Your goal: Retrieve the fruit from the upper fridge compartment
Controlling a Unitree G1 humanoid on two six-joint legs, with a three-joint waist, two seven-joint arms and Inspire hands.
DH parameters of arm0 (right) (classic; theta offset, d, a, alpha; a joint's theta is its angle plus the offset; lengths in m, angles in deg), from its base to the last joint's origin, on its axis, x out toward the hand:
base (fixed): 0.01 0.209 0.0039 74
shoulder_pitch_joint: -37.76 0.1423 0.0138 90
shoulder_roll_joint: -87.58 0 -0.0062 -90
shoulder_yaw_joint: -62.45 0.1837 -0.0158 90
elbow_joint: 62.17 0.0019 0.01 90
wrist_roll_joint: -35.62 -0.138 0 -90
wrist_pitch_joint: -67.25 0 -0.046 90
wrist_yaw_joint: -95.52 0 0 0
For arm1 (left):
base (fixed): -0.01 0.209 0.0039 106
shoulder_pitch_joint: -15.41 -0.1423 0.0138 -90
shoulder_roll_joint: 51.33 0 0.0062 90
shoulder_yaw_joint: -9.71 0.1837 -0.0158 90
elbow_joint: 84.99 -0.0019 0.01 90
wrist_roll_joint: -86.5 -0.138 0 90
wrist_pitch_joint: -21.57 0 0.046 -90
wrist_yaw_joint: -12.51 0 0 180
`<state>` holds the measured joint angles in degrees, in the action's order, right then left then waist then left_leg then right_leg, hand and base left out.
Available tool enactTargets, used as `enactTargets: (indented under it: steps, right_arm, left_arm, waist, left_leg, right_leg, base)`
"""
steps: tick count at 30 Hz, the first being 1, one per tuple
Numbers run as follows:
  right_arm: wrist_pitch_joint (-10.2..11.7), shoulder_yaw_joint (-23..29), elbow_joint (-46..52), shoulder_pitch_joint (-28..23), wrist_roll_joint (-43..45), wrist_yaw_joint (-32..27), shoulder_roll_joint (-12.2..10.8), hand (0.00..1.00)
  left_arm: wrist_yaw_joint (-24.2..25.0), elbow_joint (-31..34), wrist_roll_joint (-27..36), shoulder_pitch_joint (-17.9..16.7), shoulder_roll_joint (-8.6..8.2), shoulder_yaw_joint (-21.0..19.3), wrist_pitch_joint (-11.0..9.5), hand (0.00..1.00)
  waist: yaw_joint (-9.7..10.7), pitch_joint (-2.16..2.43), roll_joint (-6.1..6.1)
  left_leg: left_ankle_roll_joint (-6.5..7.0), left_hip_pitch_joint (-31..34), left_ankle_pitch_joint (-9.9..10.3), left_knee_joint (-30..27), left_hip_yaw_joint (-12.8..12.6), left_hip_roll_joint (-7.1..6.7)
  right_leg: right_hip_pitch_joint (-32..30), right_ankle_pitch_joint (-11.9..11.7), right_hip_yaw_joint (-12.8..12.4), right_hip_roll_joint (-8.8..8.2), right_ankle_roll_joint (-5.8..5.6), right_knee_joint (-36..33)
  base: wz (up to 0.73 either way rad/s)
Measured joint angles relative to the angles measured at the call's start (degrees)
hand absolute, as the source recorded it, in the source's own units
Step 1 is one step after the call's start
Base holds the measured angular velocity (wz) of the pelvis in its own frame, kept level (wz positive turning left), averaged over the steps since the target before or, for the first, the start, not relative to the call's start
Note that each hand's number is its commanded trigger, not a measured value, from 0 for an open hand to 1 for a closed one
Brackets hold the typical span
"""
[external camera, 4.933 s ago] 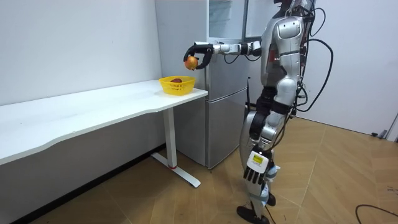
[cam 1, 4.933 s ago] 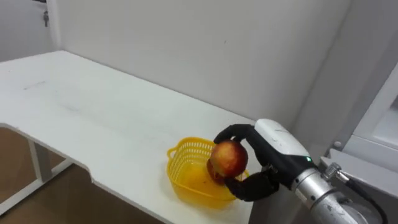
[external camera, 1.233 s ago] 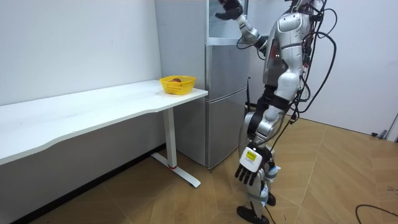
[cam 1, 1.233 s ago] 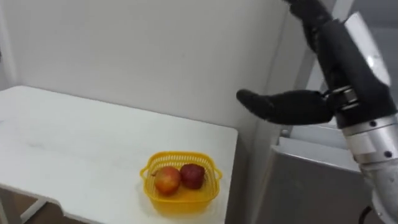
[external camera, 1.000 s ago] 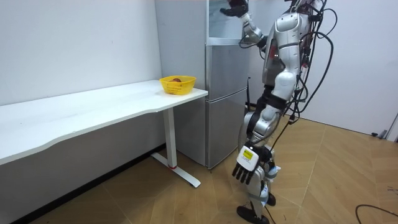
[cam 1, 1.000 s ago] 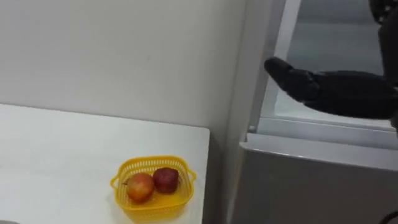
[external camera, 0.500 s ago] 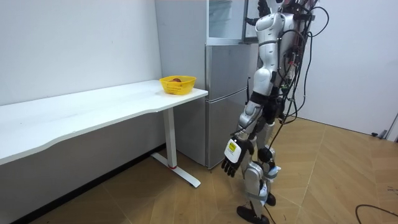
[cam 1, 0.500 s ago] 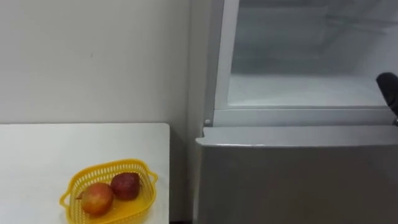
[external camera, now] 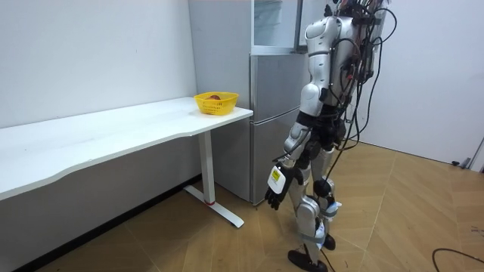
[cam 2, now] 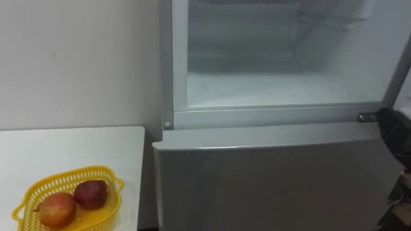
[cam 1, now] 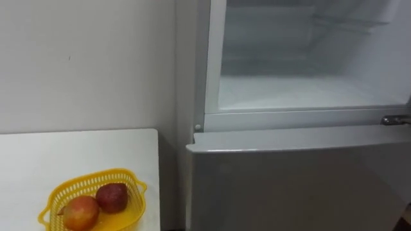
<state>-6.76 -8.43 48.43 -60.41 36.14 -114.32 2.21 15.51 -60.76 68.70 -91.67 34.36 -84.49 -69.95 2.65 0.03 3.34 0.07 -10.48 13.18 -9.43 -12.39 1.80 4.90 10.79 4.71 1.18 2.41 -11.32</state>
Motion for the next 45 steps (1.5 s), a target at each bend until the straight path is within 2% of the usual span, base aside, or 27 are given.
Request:
enactTargets:
  steps: [7,9,12,14,22,24,30,35,38,40,42,45]
  right_arm:
    - [-1.06,-0.50,-4.22,-1.23,-0.35,5.76,-0.92,0.00]
    - [-2.00,-0.55,-5.07,-1.23,-0.55,7.62,-0.97,0.00]
    - [-4.23,-2.32,-6.18,-1.36,-2.75,10.56,-1.02,0.00]
    - [-4.96,-2.69,-7.29,-1.47,-2.96,12.38,-1.02,0.00]
    - [-7.92,-8.30,-13.07,-2.89,-4.49,20.54,-1.05,0.00]
    - [-8.15,-9.45,-13.07,-2.95,-5.22,23.23,-1.05,0.00]
    - [-8.54,-9.53,-13.08,-3.23,-4.41,28.48,-1.05,0.00]
    - [-8.57,-9.48,-13.93,-3.66,-5.68,30.49,-1.06,0.00]
    - [-8.59,-9.50,-17.04,-4.24,-9.53,31.31,-1.06,0.00]
    - [-9.16,-9.61,-19.39,-4.86,-9.80,31.46,-1.45,0.00]
    - [-9.67,-9.55,-23.04,-5.15,-10.09,31.52,-3.02,0.00]
    - [-9.78,-9.38,-26.74,-6.53,-13.22,31.29,-4.34,0.00]
  left_arm:
    - [-0.08,0.02,0.15,-0.11,0.01,-0.07,0.36,0.00]
    - [-0.04,0.02,0.14,-0.11,0.01,-0.07,0.37,0.00]
    - [0.34,0.04,0.16,-0.24,-0.02,-0.01,1.06,0.00]
    - [0.45,0.10,0.16,-0.31,0.01,-0.02,1.28,0.00]
    - [0.50,0.48,0.19,-0.47,-0.01,1.44,1.41,0.00]
    - [0.60,0.71,0.15,-0.41,0.01,1.73,1.41,0.00]
    - [2.51,1.66,0.16,-0.36,0.29,0.98,1.42,0.00]
    - [2.74,2.04,0.19,-0.39,0.28,1.13,1.65,0.00]
    - [2.40,2.05,0.24,-0.28,0.28,1.13,1.92,0.00]
    - [2.12,1.91,0.24,-0.40,0.27,1.13,2.01,0.00]
    - [2.11,1.92,0.21,-0.59,0.26,1.09,2.54,0.00]
    - [2.14,2.15,0.13,-0.75,0.21,0.88,2.56,0.00]
  waist:
    - [0.01,0.04,-0.55]
    - [0.01,0.04,-0.65]
    - [-0.03,0.32,-1.05]
    - [0.00,0.40,-1.31]
    - [0.03,0.14,-1.28]
    - [-0.02,0.25,-1.53]
    - [-0.97,0.37,-1.22]
    - [-0.89,0.27,-0.82]
    - [-0.89,0.23,-0.59]
    - [-1.15,0.12,-0.39]
    - [-0.85,0.13,-0.48]
    - [-0.82,0.30,-1.01]
  left_leg:
    - [0.00,0.20,0.00,0.03,0.00,-0.08]
    - [0.00,0.22,0.00,0.03,0.00,-0.04]
    - [0.00,0.36,0.00,0.03,-0.02,0.11]
    - [0.00,0.32,0.00,0.02,-0.06,0.17]
    - [-0.01,0.75,0.00,-0.06,-0.06,0.37]
    - [-0.01,0.92,0.00,-0.09,-0.06,0.39]
    - [-0.01,1.14,0.00,-0.09,-0.08,0.43]
    - [-0.01,1.38,0.00,-0.08,-0.06,0.41]
    - [-0.01,1.54,0.00,-0.09,-0.01,0.43]
    - [-0.01,1.80,0.00,-0.09,0.00,0.45]
    - [-0.01,1.94,0.00,-0.15,0.00,0.54]
    - [-0.02,1.96,0.01,-0.15,-0.01,0.51]
  right_leg:
    - [-0.30,-0.02,0.01,-0.06,-0.07,-0.35]
    - [-0.39,-0.02,0.02,-0.10,-0.07,-0.34]
    - [-0.84,-0.09,0.04,-0.02,0.05,-0.56]
    - [-0.82,-0.15,0.01,0.04,0.11,-0.57]
    - [-1.10,-0.30,0.08,0.16,0.24,-0.46]
    - [-1.22,-0.34,0.15,0.16,0.24,-0.40]
    - [-1.50,-0.36,0.12,0.19,0.27,-0.37]
    - [-1.74,-0.36,0.10,0.17,0.27,-0.36]
    - [-1.77,-0.36,0.18,0.13,0.27,-0.33]
    - [-1.78,-0.36,0.20,0.12,0.27,-0.34]
    - [-1.79,-0.37,0.35,0.03,0.26,-0.24]
    - [-1.68,-0.57,0.60,0.03,0.14,0.31]
  base:
    - [0.00]
    - [0.00]
    - [-0.05]
    - [0.00]
    - [0.00]
    - [0.00]
    - [0.00]
    - [0.00]
    - [0.00]
    - [0.00]
    - [0.04]
    - [0.04]
